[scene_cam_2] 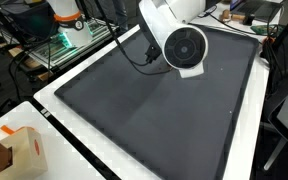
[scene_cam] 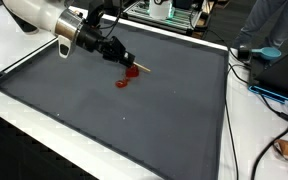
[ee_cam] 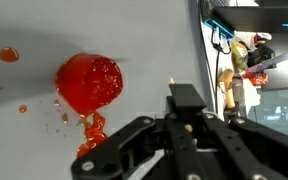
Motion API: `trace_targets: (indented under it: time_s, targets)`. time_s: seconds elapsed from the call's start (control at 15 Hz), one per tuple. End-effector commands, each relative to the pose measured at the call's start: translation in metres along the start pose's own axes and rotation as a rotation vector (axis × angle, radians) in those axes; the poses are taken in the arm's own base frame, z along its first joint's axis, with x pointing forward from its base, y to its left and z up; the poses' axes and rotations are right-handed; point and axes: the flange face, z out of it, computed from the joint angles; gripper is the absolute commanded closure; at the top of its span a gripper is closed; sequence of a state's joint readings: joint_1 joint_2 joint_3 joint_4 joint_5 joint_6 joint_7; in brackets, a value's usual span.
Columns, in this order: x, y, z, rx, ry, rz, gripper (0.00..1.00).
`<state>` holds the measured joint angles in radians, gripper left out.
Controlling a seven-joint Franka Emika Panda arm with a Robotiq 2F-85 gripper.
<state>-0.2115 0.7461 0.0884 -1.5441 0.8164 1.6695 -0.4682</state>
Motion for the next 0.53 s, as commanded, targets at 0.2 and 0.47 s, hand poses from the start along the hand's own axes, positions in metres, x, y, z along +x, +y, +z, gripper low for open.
trace_targets:
  time_s: [0.2, 0.47]
  targets:
    - [-0.008, -0.025, -0.021, 0.006, -0.049, 0.08, 0.97]
    - [-0.012, -0.054, -0.036, -0.079, -0.046, 0.096, 0.97]
